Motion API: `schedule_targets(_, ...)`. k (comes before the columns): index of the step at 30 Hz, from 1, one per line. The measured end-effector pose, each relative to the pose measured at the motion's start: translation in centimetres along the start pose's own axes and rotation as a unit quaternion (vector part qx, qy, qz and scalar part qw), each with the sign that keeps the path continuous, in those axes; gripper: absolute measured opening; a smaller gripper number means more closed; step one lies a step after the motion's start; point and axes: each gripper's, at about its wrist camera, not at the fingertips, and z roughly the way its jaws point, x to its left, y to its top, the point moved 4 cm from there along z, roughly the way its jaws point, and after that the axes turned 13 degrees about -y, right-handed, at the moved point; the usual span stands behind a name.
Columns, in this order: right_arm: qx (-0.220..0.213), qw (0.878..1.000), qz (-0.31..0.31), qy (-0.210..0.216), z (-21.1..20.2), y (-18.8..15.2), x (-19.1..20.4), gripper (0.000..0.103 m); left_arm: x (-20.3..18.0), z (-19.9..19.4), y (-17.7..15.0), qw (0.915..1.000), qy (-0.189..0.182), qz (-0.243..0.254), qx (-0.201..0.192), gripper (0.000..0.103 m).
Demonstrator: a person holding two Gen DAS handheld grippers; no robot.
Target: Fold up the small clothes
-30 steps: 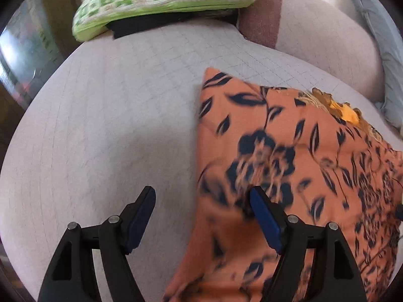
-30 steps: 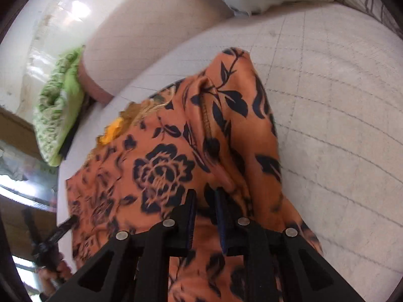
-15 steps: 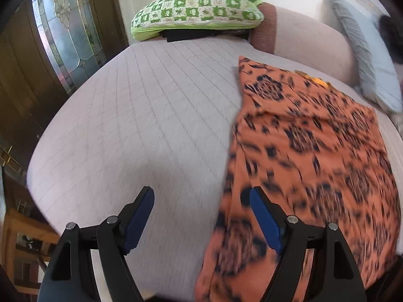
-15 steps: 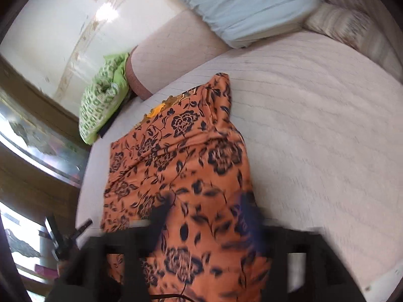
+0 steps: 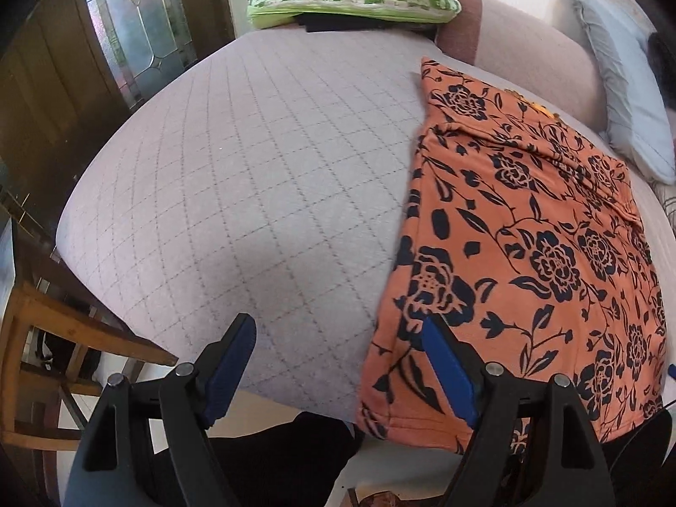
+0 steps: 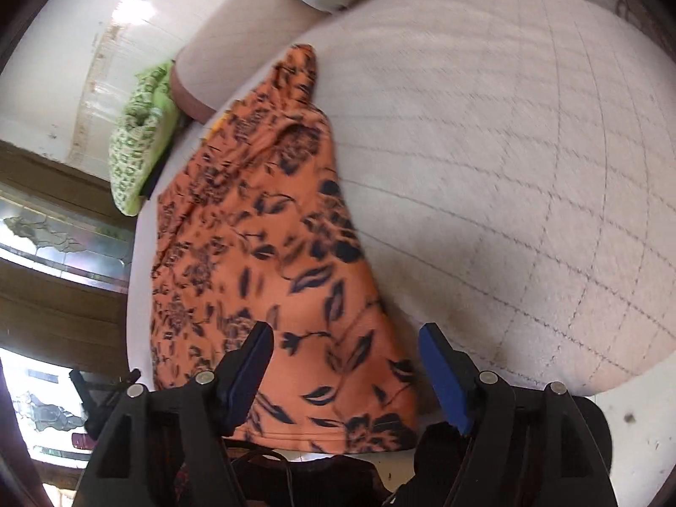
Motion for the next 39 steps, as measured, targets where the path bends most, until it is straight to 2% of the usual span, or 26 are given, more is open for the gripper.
schedule_targets(1,0.007,1.0,0.009,0.003,0.9,-0.1,-0.3,0.073,0.2,0.1,0.0,1.0,0.0,-0.001,0.002,0.08)
schedule_targets(4,0.047,0.998,0.032,0.017,3.6,-1.1,-0.3,0.067,0.6,0.5,-0.4,0.9998,-0.012,-0.011,0.014,0.064)
schedule_targets(6,0.03,0.999,0.014,0.003,3.4,-1.5,0.4,0.065,1.0,0.8,-0.7,0.9993,-0.02,-0.021,0.024,0.053)
schedule_targets(8,0.044,0.999,-0.001,0.023,3.3,-2.0,0.9,0.05,1.4,1.0,-0.9,0.9986,-0.026,-0.033,0.031,0.052)
schedule_targets(9,0.055,0.998,-0.004,0.042,3.3,-2.2,1.0,0.038,1.5,1.0,-1.0,0.9983,-0.03,-0.038,0.034,0.052)
schedule_targets(10,0.061,0.997,-0.008,0.043,3.4,-2.3,0.8,0.037,1.6,1.0,-1.1,0.9977,-0.038,-0.042,0.038,0.052)
schedule_targets(12,0.058,0.998,0.003,0.031,3.6,-2.2,-0.2,0.036,1.6,1.2,-1.1,0.9964,-0.054,-0.047,0.044,0.056)
schedule_targets(15,0.078,0.992,0.057,0.086,4.4,-2.1,-1.9,0.037,1.4,1.5,-1.1,0.9959,-0.062,-0.048,0.047,0.069)
schedule_targets(18,0.083,0.989,0.067,0.106,4.4,-2.1,-2.1,0.038,0.7,2.5,-1.3,0.9927,-0.085,-0.051,0.069,0.071)
schedule_targets(22,0.091,0.99,0.05,0.095,4.1,-2.3,-2.1,0.039,-0.7,3.6,-2.0,0.9873,-0.126,-0.042,0.087,0.071)
schedule_targets(25,0.094,0.989,0.058,0.097,4.3,-2.4,-2.2,0.039,-1.2,4.4,-2.9,0.9888,-0.111,-0.029,0.095,0.069)
schedule_targets(27,0.094,0.989,0.059,0.095,4.3,-2.3,-2.2,0.042,-1.8,4.4,-3.5,0.9918,-0.072,0.026,0.103,0.053)
schedule_targets(28,0.092,0.99,0.057,0.095,4.2,-2.4,-2.0,0.046,-1.8,4.2,-3.8,0.9915,-0.059,0.041,0.108,0.052)
schedule_targets(31,0.093,0.991,0.048,0.086,4.2,-2.3,-1.5,0.048,0.2,3.3,-3.7,0.9923,0.001,0.025,0.121,0.05)
schedule_targets(35,0.099,0.99,0.049,0.082,4.5,-2.1,-1.3,0.049,1.3,1.9,-3.7,0.9908,0.035,0.037,0.125,0.049)
schedule_targets(37,0.101,0.99,0.047,0.083,4.6,-2.0,-1.3,0.051,0.6,1.4,-3.8,0.9912,0.024,0.044,0.123,0.05)
schedule_targets(39,0.102,0.99,0.049,0.087,4.6,-2.0,-1.2,0.056,-0.7,1.4,-3.4,0.992,-0.019,0.036,0.12,0.055)
